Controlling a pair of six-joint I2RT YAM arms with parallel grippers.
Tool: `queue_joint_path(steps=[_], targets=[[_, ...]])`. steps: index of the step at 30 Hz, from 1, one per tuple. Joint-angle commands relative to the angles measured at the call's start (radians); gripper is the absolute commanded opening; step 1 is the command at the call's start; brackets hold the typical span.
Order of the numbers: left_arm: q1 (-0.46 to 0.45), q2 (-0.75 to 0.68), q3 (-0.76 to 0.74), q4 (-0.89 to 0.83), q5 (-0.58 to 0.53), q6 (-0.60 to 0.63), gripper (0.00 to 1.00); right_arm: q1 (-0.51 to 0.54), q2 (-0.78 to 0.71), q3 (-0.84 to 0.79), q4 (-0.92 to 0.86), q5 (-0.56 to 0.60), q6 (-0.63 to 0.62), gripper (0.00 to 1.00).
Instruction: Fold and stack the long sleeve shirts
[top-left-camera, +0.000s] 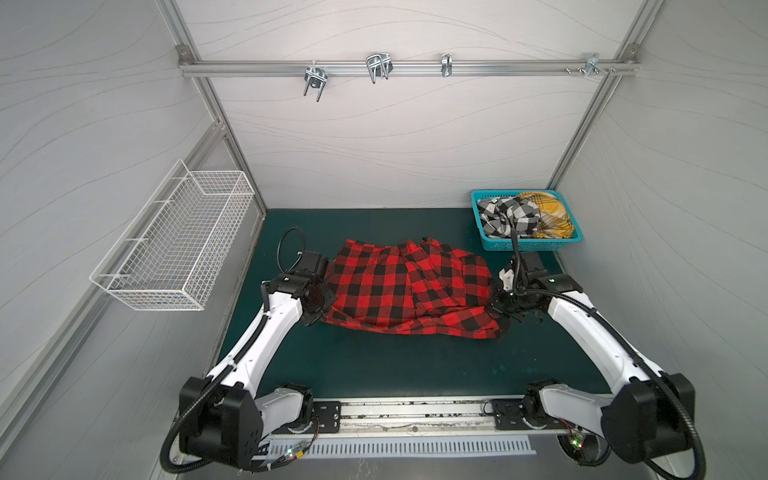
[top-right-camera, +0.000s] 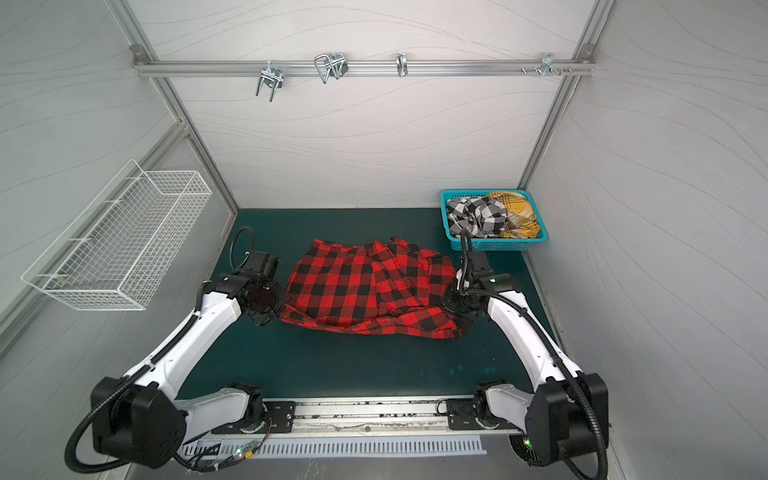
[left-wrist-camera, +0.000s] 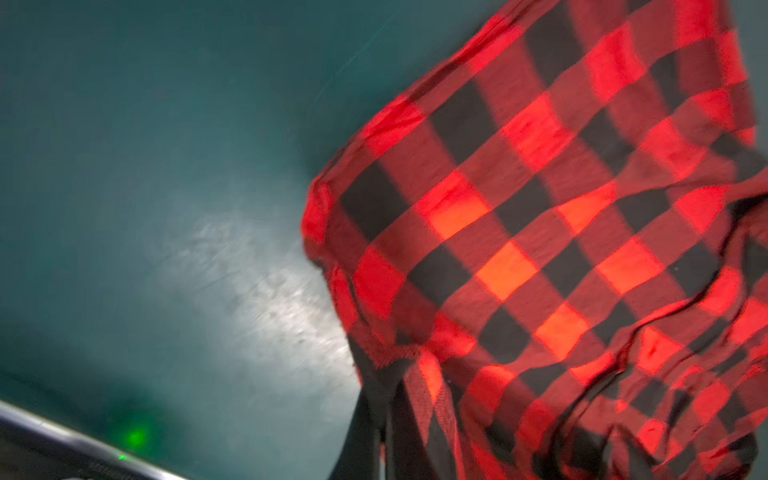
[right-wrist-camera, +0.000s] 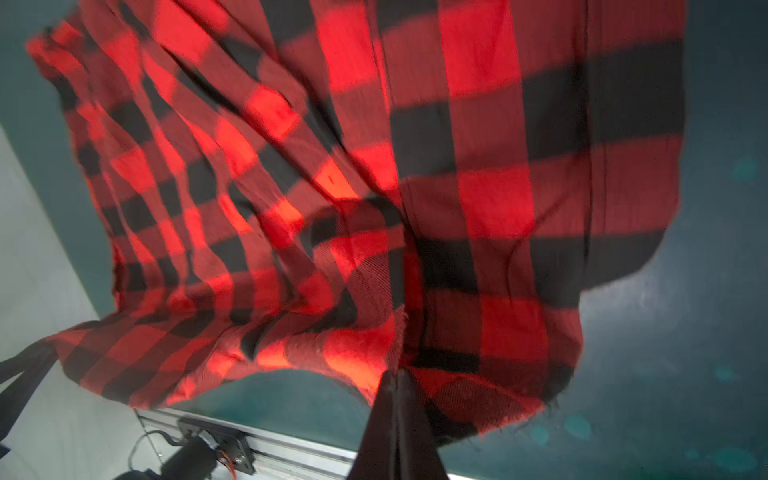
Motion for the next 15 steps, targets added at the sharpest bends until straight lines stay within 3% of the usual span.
queue_joint_path(steps=[1, 9, 15], targets=[[-0.004, 0.131, 0.112, 0.058, -0.048, 0.041, 0.0, -0.042, 0.077, 0.092, 0.07, -0.016, -0.024, 0.0], [0.0, 0.466, 0.265, 0.137, -0.049, 0.057, 0.0, -0.074, 0.331, 0.164, 0.185, -0.029, -0.048, 0.0], [0.0, 0.573, 0.311, 0.136, -0.058, 0.066, 0.0, -0.078, 0.418, 0.102, 0.249, -0.054, -0.056, 0.0]])
